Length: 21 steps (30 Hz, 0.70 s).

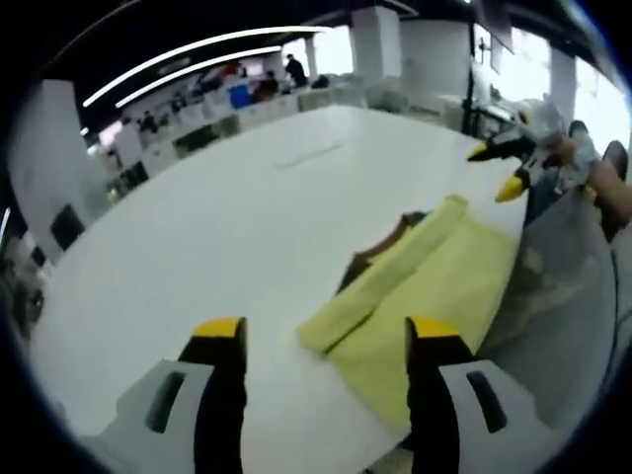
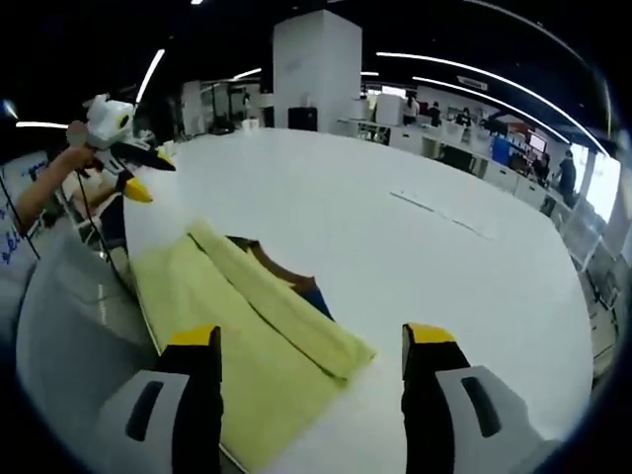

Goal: Fold the garment on the visible template until the final outline fits inside the template.

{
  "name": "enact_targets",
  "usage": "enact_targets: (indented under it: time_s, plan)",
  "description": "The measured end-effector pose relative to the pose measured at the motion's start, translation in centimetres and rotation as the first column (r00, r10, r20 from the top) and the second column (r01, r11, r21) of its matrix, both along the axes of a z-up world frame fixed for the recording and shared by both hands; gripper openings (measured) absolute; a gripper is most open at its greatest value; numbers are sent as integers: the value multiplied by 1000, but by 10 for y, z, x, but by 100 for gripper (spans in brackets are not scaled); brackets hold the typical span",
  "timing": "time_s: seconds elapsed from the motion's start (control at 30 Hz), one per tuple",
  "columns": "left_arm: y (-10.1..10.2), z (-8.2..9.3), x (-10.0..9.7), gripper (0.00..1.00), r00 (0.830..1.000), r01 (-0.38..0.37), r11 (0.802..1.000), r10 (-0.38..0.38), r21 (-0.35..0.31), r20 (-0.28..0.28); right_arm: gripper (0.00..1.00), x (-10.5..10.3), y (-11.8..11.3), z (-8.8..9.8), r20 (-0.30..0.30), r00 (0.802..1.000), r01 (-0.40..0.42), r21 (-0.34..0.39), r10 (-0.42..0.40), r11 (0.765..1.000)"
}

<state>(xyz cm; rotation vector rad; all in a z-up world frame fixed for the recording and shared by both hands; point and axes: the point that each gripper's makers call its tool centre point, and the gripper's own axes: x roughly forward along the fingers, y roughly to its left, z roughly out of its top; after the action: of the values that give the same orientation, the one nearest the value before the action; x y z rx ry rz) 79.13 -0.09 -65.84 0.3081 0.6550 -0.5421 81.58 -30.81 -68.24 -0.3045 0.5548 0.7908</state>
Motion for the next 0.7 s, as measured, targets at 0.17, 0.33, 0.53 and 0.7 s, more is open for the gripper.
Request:
enact_targets:
  time_s: [0.17, 0.33, 0.53, 0.7]
  plan:
    - [-12, 9, -6, 68, 999, 36, 998, -36, -45, 6, 88, -3, 1, 3, 12, 1000, -3, -14, 3, 1000]
    - [-22, 16, -12, 78, 997, 74, 995, -74, -64, 16, 94, -6, 2, 9, 25, 1000, -11, -20, 12, 1000]
    - [-29, 23, -13, 93, 997, 76, 987, -74, -145, 20, 100, -11, 2, 11, 38, 999, -27, -56, 29, 998]
    - [-31, 23, -16, 97, 995, 98, 989, -96, -110, 21, 100, -18, 9, 14, 38, 998, -49, -51, 51, 997]
